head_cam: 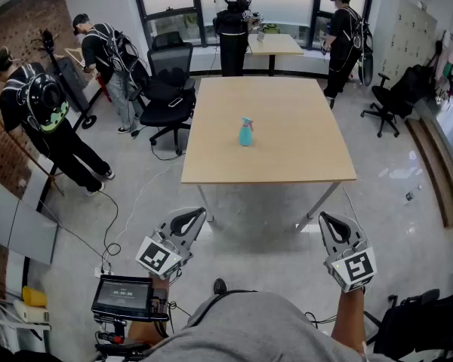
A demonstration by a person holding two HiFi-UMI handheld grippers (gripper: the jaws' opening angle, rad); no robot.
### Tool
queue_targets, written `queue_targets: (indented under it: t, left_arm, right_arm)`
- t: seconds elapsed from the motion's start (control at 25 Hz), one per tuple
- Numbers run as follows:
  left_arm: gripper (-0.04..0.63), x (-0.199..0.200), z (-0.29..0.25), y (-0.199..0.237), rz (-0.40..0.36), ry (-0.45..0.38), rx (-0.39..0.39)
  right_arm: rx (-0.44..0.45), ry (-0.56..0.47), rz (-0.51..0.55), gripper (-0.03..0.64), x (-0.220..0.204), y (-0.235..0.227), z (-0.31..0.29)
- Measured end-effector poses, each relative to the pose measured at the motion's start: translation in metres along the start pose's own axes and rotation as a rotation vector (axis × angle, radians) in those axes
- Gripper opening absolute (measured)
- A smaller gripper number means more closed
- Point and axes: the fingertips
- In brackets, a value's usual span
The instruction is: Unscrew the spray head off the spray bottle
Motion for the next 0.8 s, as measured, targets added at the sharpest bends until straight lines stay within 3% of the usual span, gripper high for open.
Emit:
queue_targets:
  t: [0.8]
  left_arm:
    - [0.005, -0.0017, -0.0053, 0.0012, 0.001, 0.014, -0.008]
  right_arm:
    - [-0.005, 0.046, -0.038, 0.005, -0.0017, -0.0023, -0.0034]
Point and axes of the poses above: the fingertips, and each gripper's own axes: z backward along the fingers, y to its left, x out of its top, and after that the axes turned 12 degrees about -x, right-handed
